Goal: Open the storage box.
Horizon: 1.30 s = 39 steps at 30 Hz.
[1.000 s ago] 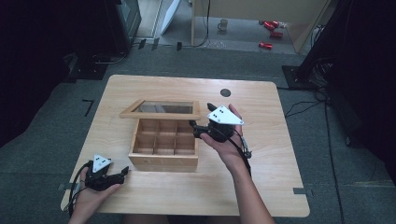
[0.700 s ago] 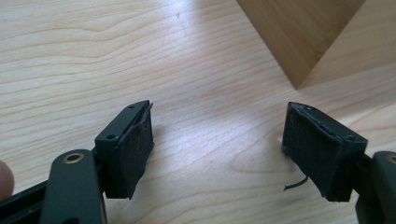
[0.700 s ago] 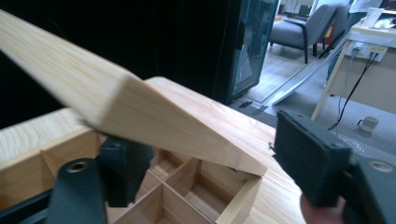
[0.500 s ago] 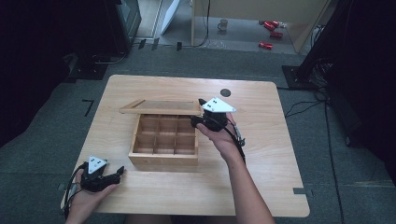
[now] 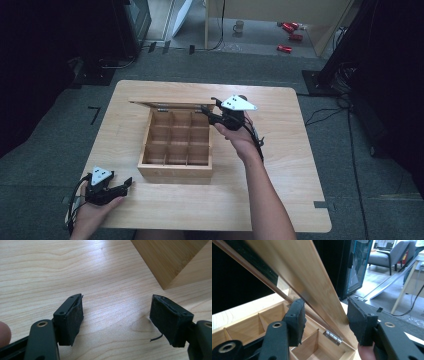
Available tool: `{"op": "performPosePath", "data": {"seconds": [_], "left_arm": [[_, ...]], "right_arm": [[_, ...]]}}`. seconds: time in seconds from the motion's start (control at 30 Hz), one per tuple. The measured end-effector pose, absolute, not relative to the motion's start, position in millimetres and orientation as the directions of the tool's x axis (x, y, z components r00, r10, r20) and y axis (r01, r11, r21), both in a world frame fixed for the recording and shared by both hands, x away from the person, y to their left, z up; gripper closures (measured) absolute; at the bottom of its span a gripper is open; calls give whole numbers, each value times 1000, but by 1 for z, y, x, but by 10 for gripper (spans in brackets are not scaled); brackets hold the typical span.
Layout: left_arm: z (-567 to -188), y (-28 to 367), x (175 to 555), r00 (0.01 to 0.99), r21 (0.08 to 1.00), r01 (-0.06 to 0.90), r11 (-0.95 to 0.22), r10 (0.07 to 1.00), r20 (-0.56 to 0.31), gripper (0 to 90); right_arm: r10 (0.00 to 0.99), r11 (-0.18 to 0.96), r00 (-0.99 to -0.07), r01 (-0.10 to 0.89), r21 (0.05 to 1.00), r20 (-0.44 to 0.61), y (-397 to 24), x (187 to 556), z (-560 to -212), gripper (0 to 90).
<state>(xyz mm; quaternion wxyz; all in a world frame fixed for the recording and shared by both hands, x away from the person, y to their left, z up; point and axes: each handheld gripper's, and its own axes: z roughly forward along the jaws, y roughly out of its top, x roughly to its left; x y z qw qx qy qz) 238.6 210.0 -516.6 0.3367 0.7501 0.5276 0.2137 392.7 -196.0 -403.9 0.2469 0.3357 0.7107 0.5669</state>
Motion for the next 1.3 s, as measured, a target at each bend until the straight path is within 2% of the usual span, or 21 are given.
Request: {"op": "performPosePath", "data": {"seconds": [0.63, 1.3], "left_arm": [[-517, 209, 239, 347, 731, 647, -215, 937, -32, 280], [-517, 209, 239, 347, 731, 648, -214, 937, -33, 282]], "right_arm": [[768, 91, -636, 224, 970, 75, -205, 435, -390, 647], [857, 6, -487, 334, 943, 167, -194, 475, -385, 672]]}}
